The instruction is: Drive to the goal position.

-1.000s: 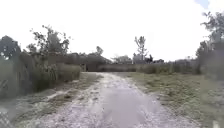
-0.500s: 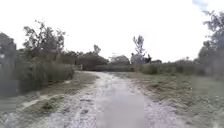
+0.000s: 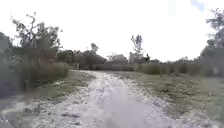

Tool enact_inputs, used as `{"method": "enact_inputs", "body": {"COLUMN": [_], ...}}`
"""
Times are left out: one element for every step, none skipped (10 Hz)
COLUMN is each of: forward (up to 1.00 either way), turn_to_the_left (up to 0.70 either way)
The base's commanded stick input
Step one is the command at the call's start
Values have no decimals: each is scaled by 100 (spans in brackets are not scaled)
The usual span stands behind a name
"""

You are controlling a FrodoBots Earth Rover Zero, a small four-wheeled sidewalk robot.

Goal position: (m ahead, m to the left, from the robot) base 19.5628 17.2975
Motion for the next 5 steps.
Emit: {"method": "enact_inputs", "body": {"forward": [100,100,100,100,100], "turn_to_the_left": [27,27,24,0,0]}}
